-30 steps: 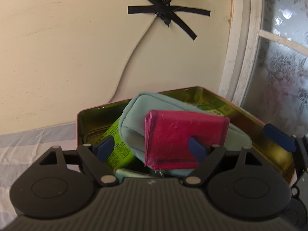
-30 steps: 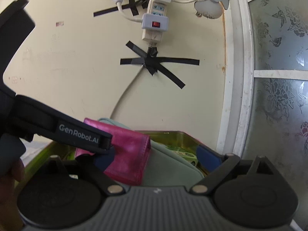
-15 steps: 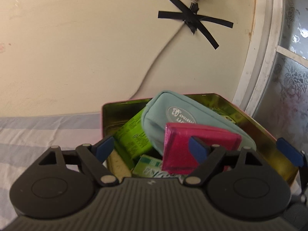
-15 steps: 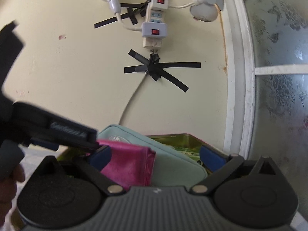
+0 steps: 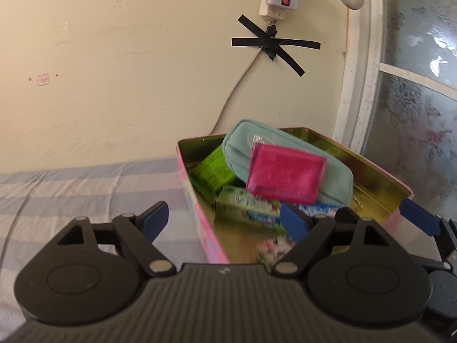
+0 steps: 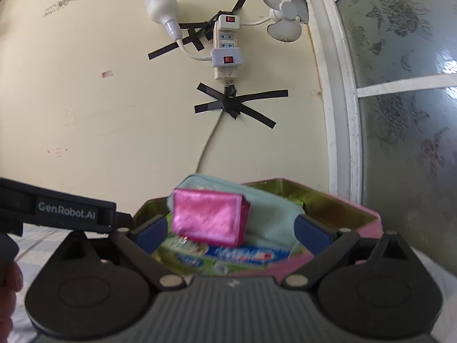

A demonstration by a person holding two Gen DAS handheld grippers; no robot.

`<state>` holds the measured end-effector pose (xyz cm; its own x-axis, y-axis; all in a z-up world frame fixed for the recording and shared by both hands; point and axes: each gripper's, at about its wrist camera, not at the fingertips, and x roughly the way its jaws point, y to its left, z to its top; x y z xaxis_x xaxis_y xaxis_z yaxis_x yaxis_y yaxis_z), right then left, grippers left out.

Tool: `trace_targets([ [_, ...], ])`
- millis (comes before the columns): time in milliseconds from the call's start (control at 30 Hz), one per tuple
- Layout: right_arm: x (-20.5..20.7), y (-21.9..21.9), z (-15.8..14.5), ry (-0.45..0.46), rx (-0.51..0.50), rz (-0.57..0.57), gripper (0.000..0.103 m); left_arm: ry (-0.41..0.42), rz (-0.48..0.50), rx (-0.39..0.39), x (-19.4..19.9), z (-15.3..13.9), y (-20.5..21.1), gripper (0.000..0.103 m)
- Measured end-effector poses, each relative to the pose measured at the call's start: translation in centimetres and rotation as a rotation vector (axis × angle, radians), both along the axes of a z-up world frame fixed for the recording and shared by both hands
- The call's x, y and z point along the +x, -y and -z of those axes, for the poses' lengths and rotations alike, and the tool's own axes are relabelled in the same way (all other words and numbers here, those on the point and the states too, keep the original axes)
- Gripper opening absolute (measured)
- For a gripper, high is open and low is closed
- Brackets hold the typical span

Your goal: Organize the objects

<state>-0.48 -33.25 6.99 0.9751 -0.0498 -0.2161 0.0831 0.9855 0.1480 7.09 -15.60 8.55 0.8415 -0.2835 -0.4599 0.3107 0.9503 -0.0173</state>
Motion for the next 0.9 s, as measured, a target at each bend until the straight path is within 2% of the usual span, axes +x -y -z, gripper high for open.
trace_targets([
  [367,-7.7,-3.1,0.8,-0.037,0.073,-0.026,0.101,0.005,0.008,-0.011,-6.4,1.3,-5.1,0.094],
  [667,-11.2,-5.9,-0.1,-0.056,0.104,-0.066,0.102,0.049,-0.015,-0.037,-9.8,1.1,-10.4,0.103],
  [900,-13.0,-7.8,-0.8,-0.067,0.100,-0.069,0.103,0.045,-0.065,-0.039,-11.5,1.9,-13.9,0.103],
])
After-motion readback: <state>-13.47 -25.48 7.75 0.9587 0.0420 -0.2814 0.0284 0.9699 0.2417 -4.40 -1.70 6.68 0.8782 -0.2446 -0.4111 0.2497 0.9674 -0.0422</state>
